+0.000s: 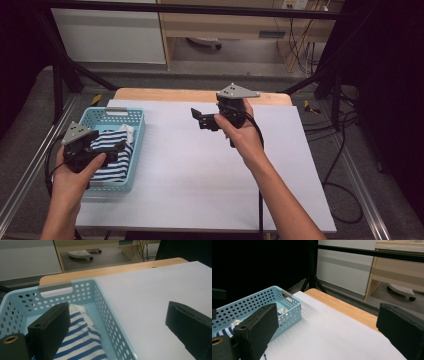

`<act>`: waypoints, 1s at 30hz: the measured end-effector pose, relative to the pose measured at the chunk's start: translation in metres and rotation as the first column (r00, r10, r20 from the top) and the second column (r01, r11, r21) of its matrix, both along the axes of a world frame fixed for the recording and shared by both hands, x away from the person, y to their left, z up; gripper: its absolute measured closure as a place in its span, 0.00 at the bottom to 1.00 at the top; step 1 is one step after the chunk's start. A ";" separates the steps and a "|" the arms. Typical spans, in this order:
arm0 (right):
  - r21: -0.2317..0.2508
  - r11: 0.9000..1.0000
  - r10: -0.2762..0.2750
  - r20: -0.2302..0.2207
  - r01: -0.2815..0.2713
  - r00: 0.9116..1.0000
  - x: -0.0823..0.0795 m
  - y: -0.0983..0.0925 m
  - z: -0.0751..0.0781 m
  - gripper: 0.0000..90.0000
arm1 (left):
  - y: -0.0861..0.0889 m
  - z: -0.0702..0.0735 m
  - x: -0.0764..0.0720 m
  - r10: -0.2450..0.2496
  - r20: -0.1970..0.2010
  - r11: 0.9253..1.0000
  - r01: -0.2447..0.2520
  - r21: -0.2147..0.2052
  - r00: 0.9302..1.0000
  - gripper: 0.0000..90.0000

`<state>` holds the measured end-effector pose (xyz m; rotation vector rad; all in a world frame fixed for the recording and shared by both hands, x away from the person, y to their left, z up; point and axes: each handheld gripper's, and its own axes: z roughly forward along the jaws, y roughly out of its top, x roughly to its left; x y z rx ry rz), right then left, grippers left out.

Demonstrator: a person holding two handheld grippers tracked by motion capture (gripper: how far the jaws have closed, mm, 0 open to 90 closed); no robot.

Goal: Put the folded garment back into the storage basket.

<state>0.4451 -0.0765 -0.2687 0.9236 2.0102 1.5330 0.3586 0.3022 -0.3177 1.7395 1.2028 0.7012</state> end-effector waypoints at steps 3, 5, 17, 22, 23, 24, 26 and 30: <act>0.004 1.000 -0.013 0.000 0.013 1.000 0.000 -0.007 0.000 0.06 | 0.001 0.000 0.000 0.002 0.001 1.000 -0.002 -0.003 1.000 0.06; 0.004 1.000 -0.019 -0.002 0.019 1.000 0.000 -0.012 -0.001 0.06 | 0.002 0.000 0.000 0.005 0.001 1.000 -0.005 -0.004 1.000 0.06; 0.005 0.999 -0.039 -0.005 0.039 0.999 0.000 -0.034 -0.002 0.06 | 0.005 -0.005 0.002 0.015 -0.011 1.000 -0.015 -0.007 1.000 0.06; 0.005 0.999 -0.043 -0.006 0.043 0.999 -0.001 -0.041 -0.003 0.05 | 0.005 -0.005 0.002 0.015 -0.011 1.000 -0.015 -0.007 1.000 0.06; 0.005 0.999 -0.045 -0.007 0.045 0.999 -0.001 -0.042 -0.003 0.05 | 0.005 -0.005 0.001 0.015 -0.012 1.000 -0.015 -0.007 1.000 0.06; 0.006 0.999 -0.045 -0.008 0.045 0.999 -0.001 -0.043 -0.003 0.05 | 0.005 -0.004 0.001 0.014 -0.012 1.000 -0.014 -0.008 1.000 0.06; 0.005 0.999 -0.046 -0.008 0.046 0.999 -0.001 -0.046 -0.003 0.05 | 0.005 -0.004 0.001 0.014 -0.012 1.000 -0.014 -0.008 1.000 0.06; 0.006 0.999 -0.054 -0.010 0.054 0.999 -0.001 -0.052 -0.002 0.05 | 0.005 -0.005 0.001 0.014 -0.012 1.000 -0.014 -0.007 1.000 0.06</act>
